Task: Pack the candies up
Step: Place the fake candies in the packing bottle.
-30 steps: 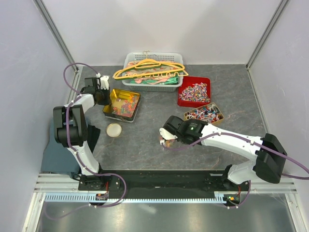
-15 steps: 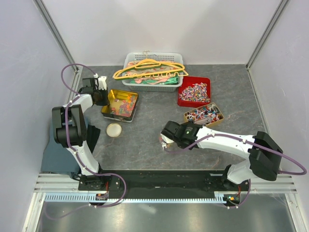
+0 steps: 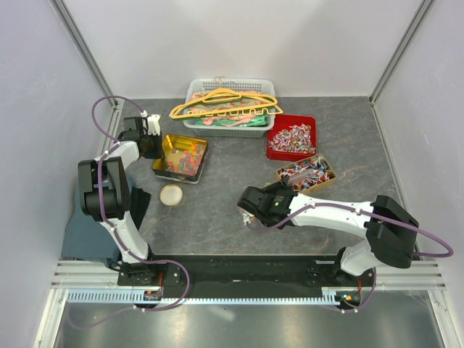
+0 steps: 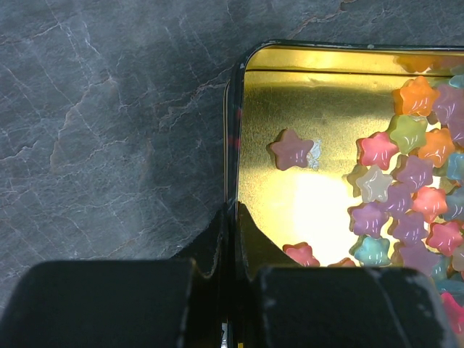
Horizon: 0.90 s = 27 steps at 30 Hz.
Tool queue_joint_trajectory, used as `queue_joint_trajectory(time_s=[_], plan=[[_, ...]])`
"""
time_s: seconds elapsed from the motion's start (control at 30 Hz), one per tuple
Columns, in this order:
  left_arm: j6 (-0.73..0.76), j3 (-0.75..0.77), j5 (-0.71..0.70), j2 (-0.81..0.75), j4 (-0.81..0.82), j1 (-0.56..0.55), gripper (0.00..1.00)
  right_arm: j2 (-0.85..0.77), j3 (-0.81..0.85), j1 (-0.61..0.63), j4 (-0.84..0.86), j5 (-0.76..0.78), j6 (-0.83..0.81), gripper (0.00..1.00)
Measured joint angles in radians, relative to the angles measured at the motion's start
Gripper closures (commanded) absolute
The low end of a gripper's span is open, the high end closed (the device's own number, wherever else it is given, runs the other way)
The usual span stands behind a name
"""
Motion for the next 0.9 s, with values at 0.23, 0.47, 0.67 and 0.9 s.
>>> queue_joint_trajectory(time_s=[0.23, 0.47, 0.67, 0.9], plan=[[0.000, 0.000, 0.000, 0.000, 0.000, 0.000, 0.98, 0.013, -0.005, 0.014, 0.035, 0.051, -0.041, 1.00], [0.000, 0.000, 0.000, 0.000, 0.000, 0.000, 0.98, 0.016, -0.021, 0.033, 0.051, 0.088, -0.066, 1.00], [0.000, 0.000, 0.000, 0.000, 0.000, 0.000, 0.98, 0.018, -0.026, 0.045, 0.066, 0.109, -0.083, 1.00], [0.000, 0.000, -0.001, 0.000, 0.000, 0.001, 0.98, 0.019, -0.028, 0.053, 0.074, 0.118, -0.097, 1.00]])
